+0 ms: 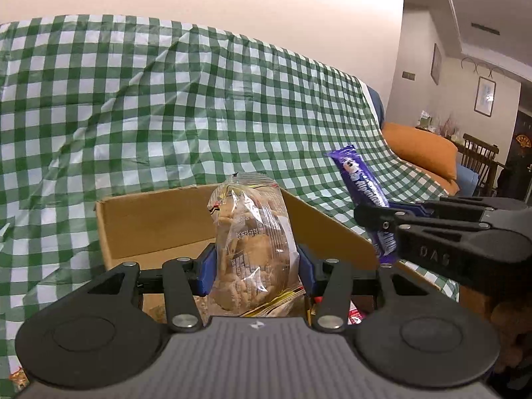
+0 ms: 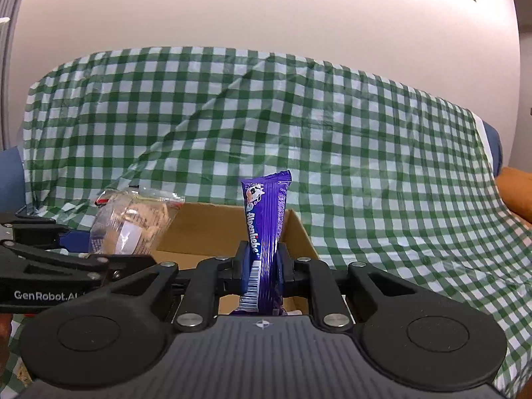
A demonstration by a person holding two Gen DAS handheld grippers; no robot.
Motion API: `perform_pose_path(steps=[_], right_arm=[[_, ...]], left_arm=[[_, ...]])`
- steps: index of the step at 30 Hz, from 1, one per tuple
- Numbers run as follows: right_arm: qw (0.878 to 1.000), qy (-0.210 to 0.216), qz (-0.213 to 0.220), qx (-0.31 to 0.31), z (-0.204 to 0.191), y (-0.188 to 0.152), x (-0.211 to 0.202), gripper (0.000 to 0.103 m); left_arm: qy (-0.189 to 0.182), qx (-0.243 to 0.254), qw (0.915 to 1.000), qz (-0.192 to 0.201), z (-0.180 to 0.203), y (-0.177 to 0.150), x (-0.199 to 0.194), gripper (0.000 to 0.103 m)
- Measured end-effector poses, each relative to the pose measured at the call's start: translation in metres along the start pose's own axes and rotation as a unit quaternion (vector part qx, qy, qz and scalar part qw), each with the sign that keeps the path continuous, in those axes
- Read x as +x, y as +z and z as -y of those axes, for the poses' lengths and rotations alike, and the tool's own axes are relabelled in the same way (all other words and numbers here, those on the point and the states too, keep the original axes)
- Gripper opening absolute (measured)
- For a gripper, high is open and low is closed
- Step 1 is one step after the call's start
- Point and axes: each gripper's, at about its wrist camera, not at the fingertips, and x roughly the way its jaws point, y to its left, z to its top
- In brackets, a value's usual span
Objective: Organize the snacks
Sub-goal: 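Carry the cookie bag and purple bar over the box with both tools, then open both tools to drop the cookie bag and purple bar into the box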
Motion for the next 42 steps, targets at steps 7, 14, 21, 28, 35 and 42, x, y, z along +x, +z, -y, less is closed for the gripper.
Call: perform_pose_path(steps=[7, 14, 21, 28, 35, 42], right_arm=[[1.000, -0.011, -0.007, -0.001, -0.006, -0.001, 0.006, 0.016], [1.000, -0.012, -0.008, -0.002, -0.007, -0.001, 0.007, 0.016], [1.000, -0.012, -0.008, -0.003, -0.007, -0.001, 0.007, 0.016], [1.000, -0.014, -0.015, 0.002, -0.006, 0.001, 0.010, 0.018], [0.998, -0.047, -0.018, 0.036, 0.004, 0.003, 0.014, 0.062], [0.998, -0.038, -0.010, 0.038, -0.005, 0.004, 0.013, 0.064]], left_arm=[[-0.005, -0.004, 0.9999, -0.014, 0.001, 0.001, 0.004, 0.055], [-0.006, -0.009, 0.9999, -0.011, 0.000, 0.001, -0.001, 0.055], [-0.006, -0.012, 0.9999, -0.010, 0.000, 0.001, -0.002, 0.055], [-0.022, -0.017, 0.9993, -0.025, -0.002, 0.000, 0.000, 0.060], [-0.007, -0.063, 0.9976, -0.030, -0.020, 0.004, -0.003, 0.081], [0.008, -0.113, 0.9923, -0.049, -0.052, 0.004, -0.030, 0.025]])
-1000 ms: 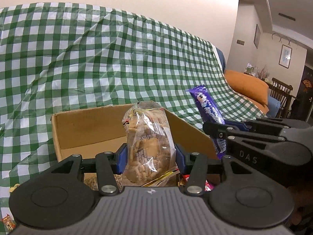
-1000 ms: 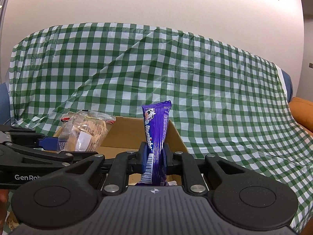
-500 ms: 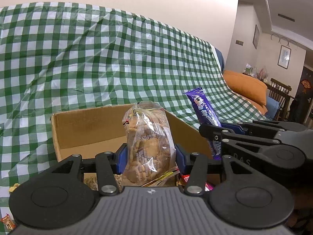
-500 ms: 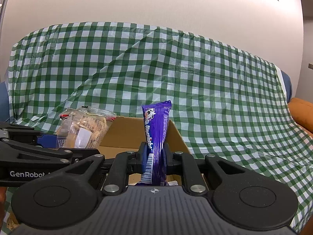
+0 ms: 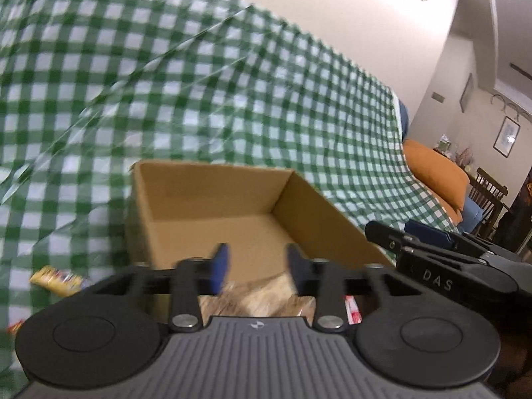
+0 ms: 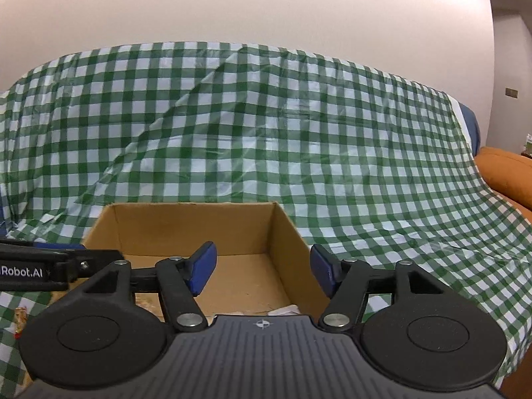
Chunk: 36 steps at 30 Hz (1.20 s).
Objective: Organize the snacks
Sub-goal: 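Open both tools to drop the cookie bag and purple bar into the box, then move both tools back toward the yellow packet and small red-gold bar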
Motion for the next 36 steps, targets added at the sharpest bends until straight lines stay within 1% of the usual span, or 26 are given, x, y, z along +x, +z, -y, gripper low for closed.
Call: perform_pose_path(steps=[1, 2, 4, 5, 6, 7, 8, 9, 10, 11, 12, 13, 14, 15, 17, 18, 21, 24, 26, 28, 30, 32, 33, 34, 36], right_arm=[[1.000, 0.005, 0.001, 0.000, -0.003, 0.000, -0.001, 0.064], [1.000, 0.010, 0.002, 0.001, -0.006, -0.001, -0.003, 0.064], [1.000, 0.026, 0.005, 0.001, -0.014, -0.002, -0.007, 0.064], [0.999, 0.035, 0.008, -0.001, -0.018, -0.002, -0.009, 0.063], [0.999, 0.045, 0.011, -0.003, -0.022, -0.003, -0.012, 0.061], [0.998, 0.058, 0.016, -0.007, -0.028, -0.003, -0.016, 0.051], [0.997, 0.071, 0.020, -0.009, -0.033, -0.003, -0.019, 0.045], [0.996, 0.085, 0.022, -0.011, -0.038, -0.003, -0.021, 0.036], [0.995, 0.101, 0.024, -0.013, -0.044, -0.003, -0.023, 0.031], [0.993, 0.114, 0.026, -0.015, -0.049, -0.003, -0.024, 0.029], [0.991, 0.128, 0.028, -0.017, -0.055, -0.003, -0.025, 0.028], [0.989, 0.143, 0.031, -0.022, -0.063, -0.004, -0.028, 0.028], [0.987, 0.156, 0.034, -0.027, -0.069, -0.005, -0.029, 0.028], [0.984, 0.169, 0.035, -0.033, -0.077, -0.006, -0.031, 0.028], [0.978, 0.200, 0.034, -0.045, -0.093, -0.010, -0.034, 0.028], [0.975, 0.215, 0.033, -0.051, -0.102, -0.013, -0.036, 0.028], [0.963, 0.258, 0.026, -0.074, -0.132, -0.023, -0.039, 0.028], [0.952, 0.290, 0.016, -0.092, -0.161, -0.035, -0.042, 0.028], [0.947, 0.305, 0.005, -0.101, -0.177, -0.040, -0.039, 0.028], [0.942, 0.321, -0.005, -0.103, -0.190, -0.046, -0.035, 0.028], [0.939, 0.320, -0.023, -0.122, -0.206, -0.052, -0.028, 0.028], [0.937, 0.325, -0.036, -0.126, -0.219, -0.056, -0.018, 0.028], [0.936, 0.323, -0.049, -0.131, -0.226, -0.058, -0.012, 0.028], [0.937, 0.317, -0.059, -0.136, -0.234, -0.059, -0.006, 0.028], [0.938, 0.312, -0.064, -0.136, -0.246, -0.059, 0.003, 0.028]], left_arm=[[-0.002, 0.001, 0.9999, -0.010, -0.005, 0.004, -0.005, 0.020], [-0.001, 0.012, 0.9998, -0.017, -0.009, 0.011, -0.012, 0.018], [0.017, 0.056, 0.9983, -0.005, -0.017, 0.024, -0.035, 0.018], [0.033, 0.072, 0.9968, 0.002, -0.022, 0.030, -0.046, 0.018], [0.049, 0.078, 0.9957, 0.007, -0.027, 0.033, -0.055, 0.018], [0.064, 0.078, 0.9948, 0.015, -0.035, 0.037, -0.063, 0.018], [0.076, 0.074, 0.9940, 0.025, -0.043, 0.036, -0.070, 0.018], [0.087, 0.058, 0.9939, 0.035, -0.056, 0.033, -0.075, 0.018], [0.091, 0.035, 0.9944, 0.041, -0.068, 0.026, -0.077, 0.018], [0.091, 0.010, 0.9947, 0.047, -0.081, 0.015, -0.079, 0.018], [0.094, -0.007, 0.9947, 0.041, -0.095, -0.003, -0.077, 0.019], [0.131, -0.009, 0.9911, -0.023, -0.104, -0.008, -0.066, 0.014], [0.177, -0.001, 0.9830, -0.051, -0.109, -0.011, -0.061, 0.014], [0.194, -0.006, 0.9798, -0.049, -0.117, -0.010, -0.064, 0.014], [0.175, -0.058, 0.9826, -0.023, -0.139, -0.004, -0.074, 0.014], [0.178, -0.078, 0.9808, -0.016, -0.149, -0.003, -0.077, 0.014], [0.210, -0.123, 0.9699, -0.019, -0.176, -0.003, -0.083, 0.014], [0.216, -0.163, 0.9627, -0.015, -0.195, -0.004, -0.088, 0.014], [0.220, -0.174, 0.9597, -0.014, -0.201, -0.004, -0.089, 0.014], [0.220, -0.177, 0.9592, -0.012, -0.206, -0.001, -0.092, 0.014], [0.222, -0.176, 0.9590, -0.011, -0.208, 0.001, -0.091, 0.014], [0.223, -0.177, 0.9587, -0.011, -0.209, 0.002, -0.088, 0.014], [0.222, -0.177, 0.9586, -0.011, -0.210, 0.002, -0.087, 0.014], [0.223, -0.179, 0.9583, -0.010, -0.212, 0.002, -0.088, 0.014], [0.223, -0.184, 0.9572, -0.011, -0.216, 0.002, -0.087, 0.014]])
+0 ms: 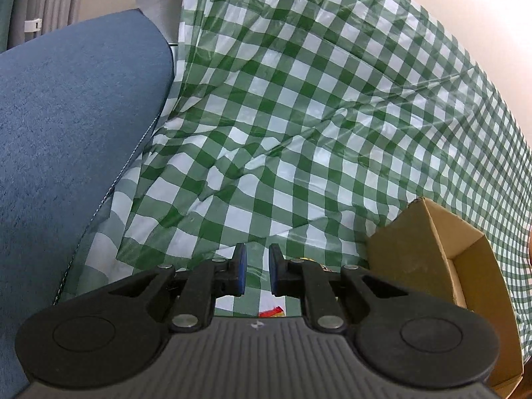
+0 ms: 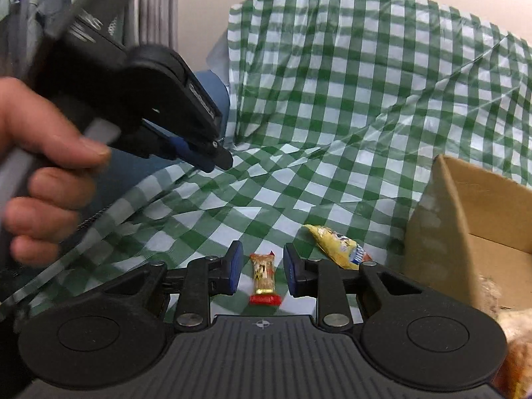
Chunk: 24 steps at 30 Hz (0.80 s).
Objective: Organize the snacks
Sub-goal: 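Move both tools back toward the yellow packet and small red-gold bar, then grasp the small red-gold bar with the right tool while the left tool approaches the yellow packet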
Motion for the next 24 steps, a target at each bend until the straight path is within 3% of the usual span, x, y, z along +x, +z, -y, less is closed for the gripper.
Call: perform_pose_path(steps=[7, 12, 14, 18, 24], right_arm=[[0.997, -0.010, -0.071, 0.010, -0.008, -0.004, 0.054, 0.038], [0.995, -0.027, -0.097, 0.003, -0.010, -0.013, 0.079, 0.038], [0.993, -0.033, -0.111, 0.002, -0.009, -0.016, 0.081, 0.018], [0.995, -0.030, -0.096, 0.007, -0.006, -0.016, 0.069, 0.018], [0.996, -0.024, -0.090, -0.001, -0.001, -0.019, 0.012, 0.018]], left_arm=[[-0.003, -0.005, 1.0000, -0.007, 0.001, 0.000, 0.006, 0.014], [-0.007, -0.006, 0.9999, -0.007, 0.002, 0.000, 0.008, 0.014], [-0.008, -0.007, 0.9999, -0.006, 0.001, 0.000, 0.007, 0.014], [-0.015, -0.008, 0.9998, -0.004, 0.000, -0.002, 0.004, 0.014], [-0.027, 0.028, 0.9992, -0.011, 0.007, -0.008, 0.004, 0.014]])
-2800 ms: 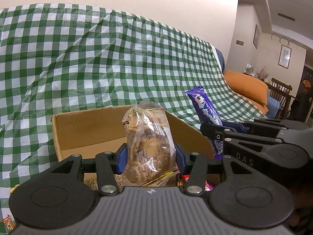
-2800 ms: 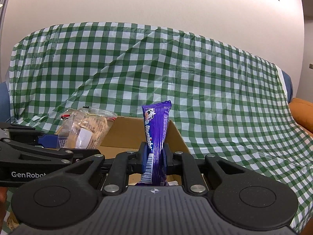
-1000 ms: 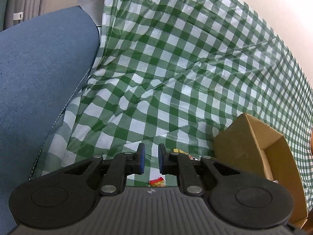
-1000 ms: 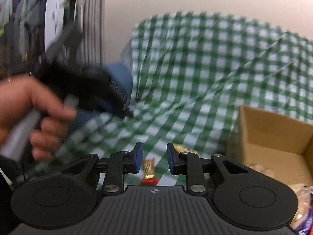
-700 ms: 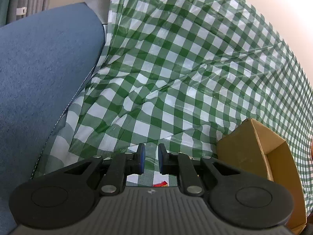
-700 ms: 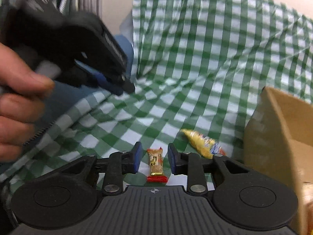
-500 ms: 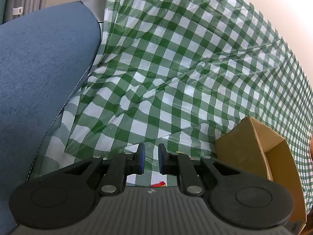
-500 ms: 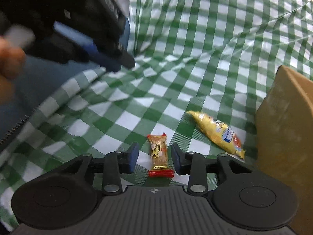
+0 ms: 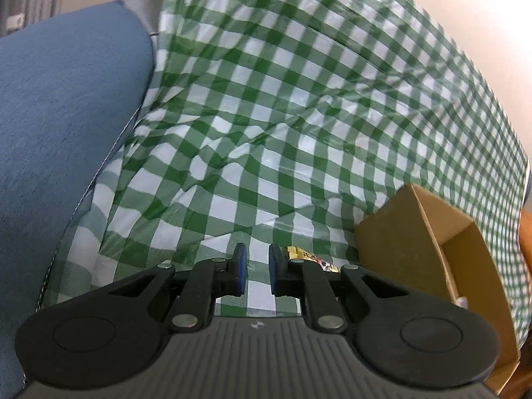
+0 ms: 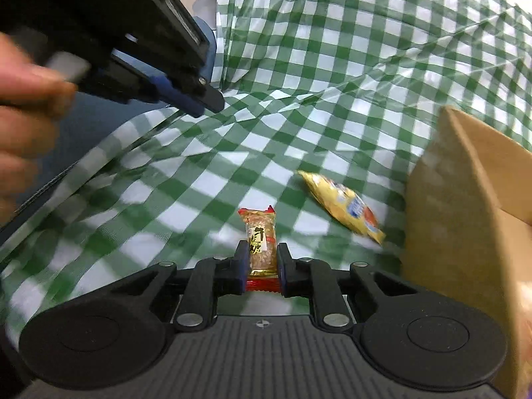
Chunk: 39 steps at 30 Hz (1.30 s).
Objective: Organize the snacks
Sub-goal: 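Grasp the small red-gold bar with the right tool while the left tool approaches the yellow packet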
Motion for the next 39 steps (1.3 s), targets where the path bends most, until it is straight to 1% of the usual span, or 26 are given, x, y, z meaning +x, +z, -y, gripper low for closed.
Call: perform_pose_path(steps=[2, 5, 8, 11, 14, 17, 19, 23, 28, 29, 31, 32, 33, 34, 36, 38, 39], right_arm=[[1.000, 0.000, -0.010, -0.001, 0.000, -0.010, -0.019, 0.018], [1.000, -0.001, -0.018, -0.001, -0.003, -0.022, -0.040, 0.018], [1.000, -0.004, -0.024, 0.009, -0.004, -0.030, -0.049, 0.018], [0.999, -0.017, -0.035, 0.016, -0.003, -0.033, -0.040, 0.018], [0.998, -0.026, -0.045, 0.031, 0.001, -0.032, -0.026, 0.018], [0.996, -0.029, -0.060, 0.052, 0.004, -0.031, -0.014, 0.018], [0.996, -0.029, -0.067, 0.058, 0.005, -0.031, -0.009, 0.018], [0.995, -0.029, -0.076, 0.056, 0.004, -0.030, -0.002, 0.019], [0.994, -0.026, -0.086, 0.058, 0.006, -0.030, 0.002, 0.020], [0.994, -0.027, -0.088, 0.060, 0.006, -0.031, 0.003, 0.020], [0.993, -0.027, -0.095, 0.060, 0.006, -0.031, 0.006, 0.020], [0.993, -0.027, -0.100, 0.061, 0.006, -0.032, 0.007, 0.020], [0.993, -0.027, -0.101, 0.062, 0.007, -0.032, 0.008, 0.020], [0.993, -0.028, -0.102, 0.060, 0.006, -0.032, 0.008, 0.020], [0.993, -0.024, -0.103, 0.060, 0.006, -0.032, 0.008, 0.020], [0.992, -0.016, -0.102, 0.066, 0.008, -0.031, 0.008, 0.019], [0.992, -0.015, -0.102, 0.068, 0.008, -0.031, 0.008, 0.018]], left_arm=[[-0.003, 0.018, 0.9998, 0.003, 0.005, -0.001, 0.000, 0.014], [-0.018, 0.033, 0.9993, 0.000, 0.012, -0.004, 0.002, 0.014], [-0.028, 0.069, 0.9972, -0.004, 0.023, -0.009, 0.005, 0.014], [-0.035, 0.121, 0.9920, -0.008, 0.037, -0.015, 0.010, 0.014], [-0.043, 0.159, 0.9862, -0.017, 0.048, -0.021, 0.017, 0.015], [-0.039, 0.190, 0.9808, -0.016, 0.057, -0.025, 0.025, 0.015], [-0.041, 0.202, 0.9783, -0.018, 0.061, -0.025, 0.032, 0.015], [-0.034, 0.222, 0.9741, -0.026, 0.071, -0.024, 0.050, 0.015], [-0.036, 0.241, 0.9695, -0.022, 0.085, -0.022, 0.066, 0.016], [-0.038, 0.246, 0.9683, -0.022, 0.087, -0.022, 0.068, 0.018], [-0.040, 0.257, 0.9654, -0.022, 0.092, -0.021, 0.074, 0.029], [-0.040, 0.264, 0.9636, -0.021, 0.095, -0.021, 0.077, 0.032], [-0.040, 0.270, 0.9619, -0.021, 0.096, -0.020, 0.080, 0.037], [-0.039, 0.275, 0.9604, -0.019, 0.098, -0.020, 0.083, 0.044], [-0.037, 0.284, 0.9579, -0.018, 0.100, -0.019, 0.090, 0.054], [-0.043, 0.290, 0.9558, -0.023, 0.102, -0.017, 0.097, 0.061], [-0.047, 0.295, 0.9539, -0.025, 0.103, -0.017, 0.100, 0.068]])
